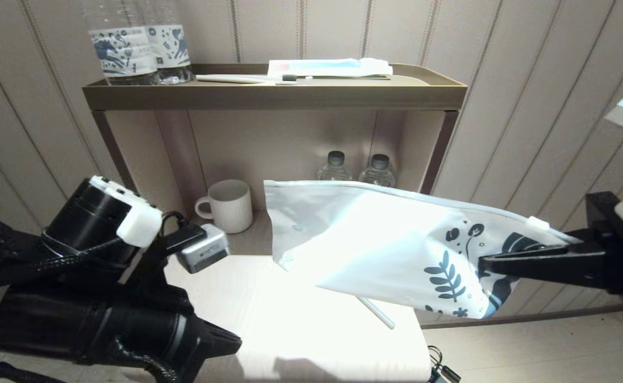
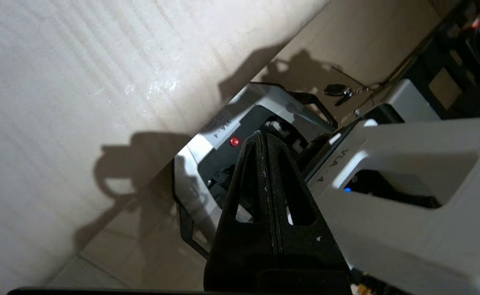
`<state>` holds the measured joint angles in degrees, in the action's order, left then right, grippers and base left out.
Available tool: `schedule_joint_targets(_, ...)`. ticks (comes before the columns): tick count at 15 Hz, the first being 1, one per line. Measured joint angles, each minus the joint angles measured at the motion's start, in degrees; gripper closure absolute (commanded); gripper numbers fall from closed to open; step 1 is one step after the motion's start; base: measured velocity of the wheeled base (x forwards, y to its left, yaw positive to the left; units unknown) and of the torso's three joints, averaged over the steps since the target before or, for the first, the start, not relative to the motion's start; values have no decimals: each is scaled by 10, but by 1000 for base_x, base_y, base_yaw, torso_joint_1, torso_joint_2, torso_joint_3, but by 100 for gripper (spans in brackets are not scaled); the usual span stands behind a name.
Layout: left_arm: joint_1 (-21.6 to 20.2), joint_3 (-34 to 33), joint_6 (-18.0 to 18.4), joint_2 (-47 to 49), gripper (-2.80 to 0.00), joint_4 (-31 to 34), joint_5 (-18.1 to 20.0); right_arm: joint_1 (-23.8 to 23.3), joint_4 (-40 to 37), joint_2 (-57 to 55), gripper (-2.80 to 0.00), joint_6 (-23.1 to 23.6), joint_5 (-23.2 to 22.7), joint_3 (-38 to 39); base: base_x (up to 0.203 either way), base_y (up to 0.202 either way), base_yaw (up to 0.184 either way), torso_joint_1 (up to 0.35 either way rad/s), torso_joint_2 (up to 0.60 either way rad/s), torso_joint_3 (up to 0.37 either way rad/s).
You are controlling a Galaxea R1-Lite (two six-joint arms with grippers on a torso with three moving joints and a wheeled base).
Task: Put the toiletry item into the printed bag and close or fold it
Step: Pick up a toothbrush
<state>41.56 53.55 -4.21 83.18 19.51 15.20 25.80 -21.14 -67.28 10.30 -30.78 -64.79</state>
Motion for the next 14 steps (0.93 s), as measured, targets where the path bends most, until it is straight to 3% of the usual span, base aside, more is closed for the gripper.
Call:
schedule_joint_targets(2, 53, 91, -97, 34, 0, 55, -75, -16, 0, 7, 0, -22, 0, -10, 0, 0, 0, 0, 0, 0)
schedule_joint_targets(3, 65, 136, -132, 53, 0, 87, -89, -22, 2, 9, 0, -34, 0, -14, 0, 0, 0, 0, 0, 0)
schedule_joint_targets(8, 116, 396, -311, 232, 0, 299, -106, -44, 5, 22, 0, -58, 9, -24, 0, 0, 0, 0, 0, 0)
schedule_joint_targets(11, 159, 470, -368, 307, 0, 340, -102, -52, 6, 26, 0, -66, 9, -28, 0, 0, 0, 0, 0, 0)
schedule_joint_targets(14, 176, 505, -370, 342, 0, 362, -104, -52, 5, 31, 0, -67, 9, -26, 0, 0, 0, 0, 0, 0)
